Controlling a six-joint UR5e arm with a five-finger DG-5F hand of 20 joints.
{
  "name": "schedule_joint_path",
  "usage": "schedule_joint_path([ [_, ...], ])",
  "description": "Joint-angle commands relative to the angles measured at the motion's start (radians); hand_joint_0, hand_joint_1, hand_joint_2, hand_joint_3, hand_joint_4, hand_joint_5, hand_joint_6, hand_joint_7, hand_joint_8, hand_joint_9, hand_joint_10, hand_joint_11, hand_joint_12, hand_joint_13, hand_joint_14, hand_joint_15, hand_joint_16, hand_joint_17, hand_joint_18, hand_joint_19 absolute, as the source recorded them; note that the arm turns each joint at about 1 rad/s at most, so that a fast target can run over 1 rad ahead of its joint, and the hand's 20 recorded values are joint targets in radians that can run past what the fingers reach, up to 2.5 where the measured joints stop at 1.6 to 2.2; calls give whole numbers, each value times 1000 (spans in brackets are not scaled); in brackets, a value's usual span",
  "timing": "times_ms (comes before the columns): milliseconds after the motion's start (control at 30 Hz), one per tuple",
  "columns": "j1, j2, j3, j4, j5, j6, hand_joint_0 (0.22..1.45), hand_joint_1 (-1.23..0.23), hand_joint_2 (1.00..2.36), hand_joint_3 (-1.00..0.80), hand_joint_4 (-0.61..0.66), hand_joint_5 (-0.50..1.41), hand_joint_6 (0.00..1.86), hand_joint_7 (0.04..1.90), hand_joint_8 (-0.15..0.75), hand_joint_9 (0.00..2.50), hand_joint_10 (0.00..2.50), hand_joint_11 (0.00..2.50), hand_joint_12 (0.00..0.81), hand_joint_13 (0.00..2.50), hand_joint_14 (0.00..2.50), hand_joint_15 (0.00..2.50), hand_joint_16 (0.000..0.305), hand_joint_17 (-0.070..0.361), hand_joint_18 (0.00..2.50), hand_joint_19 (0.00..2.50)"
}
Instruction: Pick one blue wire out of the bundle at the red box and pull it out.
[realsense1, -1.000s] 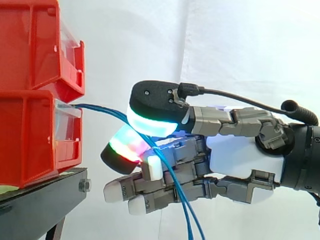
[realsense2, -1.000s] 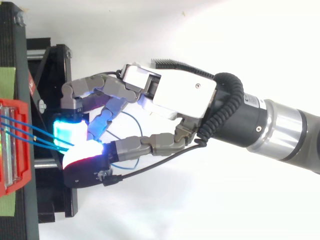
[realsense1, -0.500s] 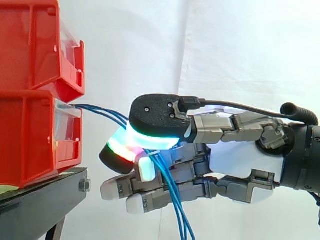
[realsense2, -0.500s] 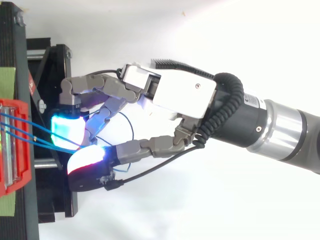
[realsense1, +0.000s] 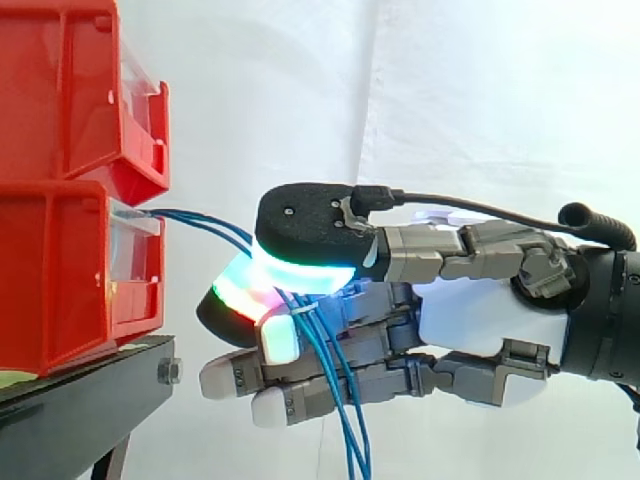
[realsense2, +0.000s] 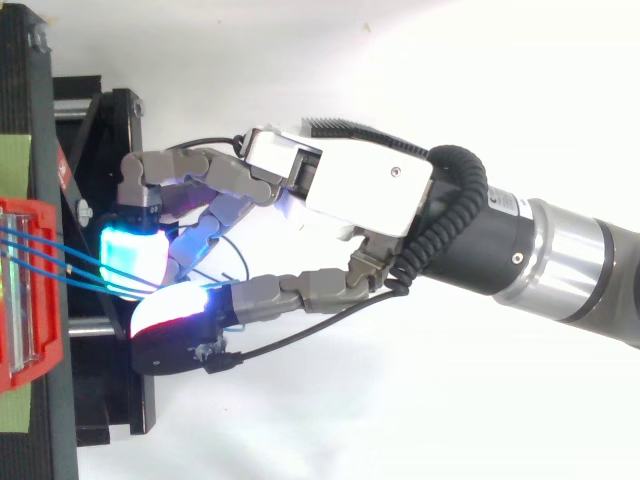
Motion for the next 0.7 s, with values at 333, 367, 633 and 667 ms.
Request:
schedule_joint_path([
  [333,0,1,0,-1,0,0,601,-815,1027,-91,398,-89,576,1481,223,870,27,695,335,441,14,311,50,113,391,461],
  [367,-1,0,0,0,0,0,603,-820,1028,-92,402,-91,582,1472,221,860,27,699,335,440,14,314,50,113,390,464],
  [633,-3,1,0,0,-2,0,606,-908,1019,-234,399,-105,638,1374,220,844,26,690,334,414,14,284,51,115,379,436],
  [667,-3,1,1,0,-2,2,607,-916,1017,-277,387,-105,640,1370,216,840,27,694,335,405,13,283,51,115,378,441],
])
